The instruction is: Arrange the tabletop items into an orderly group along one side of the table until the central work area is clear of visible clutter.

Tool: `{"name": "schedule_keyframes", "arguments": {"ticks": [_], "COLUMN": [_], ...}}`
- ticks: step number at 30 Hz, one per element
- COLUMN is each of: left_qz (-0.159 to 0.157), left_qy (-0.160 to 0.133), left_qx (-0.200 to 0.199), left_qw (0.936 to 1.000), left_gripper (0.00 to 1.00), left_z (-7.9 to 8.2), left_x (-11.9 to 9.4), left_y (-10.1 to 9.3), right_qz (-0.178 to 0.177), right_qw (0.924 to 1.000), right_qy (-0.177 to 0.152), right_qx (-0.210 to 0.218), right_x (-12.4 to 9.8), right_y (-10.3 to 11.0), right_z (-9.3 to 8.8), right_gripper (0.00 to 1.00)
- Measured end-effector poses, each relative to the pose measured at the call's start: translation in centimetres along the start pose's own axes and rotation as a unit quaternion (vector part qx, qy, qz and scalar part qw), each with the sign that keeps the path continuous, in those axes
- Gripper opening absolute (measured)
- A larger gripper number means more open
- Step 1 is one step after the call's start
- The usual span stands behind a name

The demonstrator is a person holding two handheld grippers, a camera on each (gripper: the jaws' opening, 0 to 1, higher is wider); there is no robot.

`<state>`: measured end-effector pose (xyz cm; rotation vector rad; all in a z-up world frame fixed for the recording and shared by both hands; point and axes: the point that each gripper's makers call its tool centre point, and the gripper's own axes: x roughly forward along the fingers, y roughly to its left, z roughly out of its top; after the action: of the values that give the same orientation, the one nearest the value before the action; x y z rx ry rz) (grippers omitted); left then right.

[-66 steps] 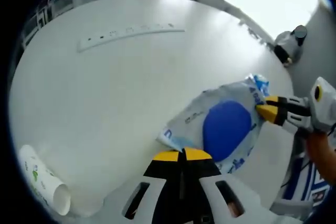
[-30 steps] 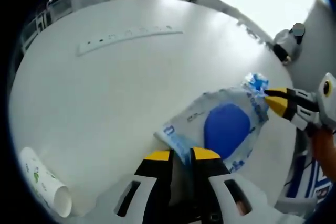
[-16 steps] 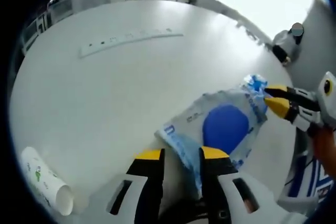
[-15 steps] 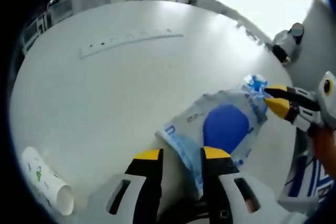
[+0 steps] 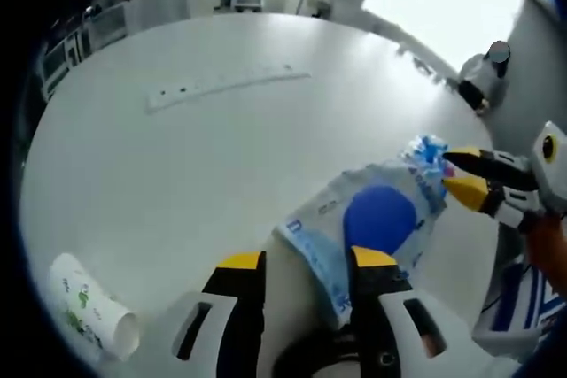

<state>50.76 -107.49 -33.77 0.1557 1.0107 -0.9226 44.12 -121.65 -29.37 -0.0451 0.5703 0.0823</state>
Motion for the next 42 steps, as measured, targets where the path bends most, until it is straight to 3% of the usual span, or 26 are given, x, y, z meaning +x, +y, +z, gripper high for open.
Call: {"name": "schedule_keyframes", "arguments": {"ticks": [19,24,32,42], "left_qz": [0.017,0.026,0.033,0.03], "left_qy": [-0.051,-0.074,-0.086,-0.107], "left_qx": [0.016,0.014,0.015,0.014], "left_qw": [0.9984,0.9969,0.9956,0.9937], "left_gripper": [0.47,0.5,0.59,0.59], "left_z": [1.6,1.7,1.3,1.2], "left_x": [-4.3,-6.0,-7.7,-10.3], "left_y": [1.2,1.8,1.8,1.3], "right_qz": [0.028,0.041,0.056,0.075], "right_qw": [0.9974,0.9974,0.9972,0.9962], "right_qy": [-0.002,-0.001,-0.001,-0.009], "right_qx": [0.066,0.059,0.049,0.042], "right_x": [-0.3,-0.6,-0.9,-1.7], "right_y": [1.2,2.5,4.0,5.1], "right_z": [0.5,0.8,1.1,2.0], "right_gripper": [0.48,0.49,0.49,0.5]}}
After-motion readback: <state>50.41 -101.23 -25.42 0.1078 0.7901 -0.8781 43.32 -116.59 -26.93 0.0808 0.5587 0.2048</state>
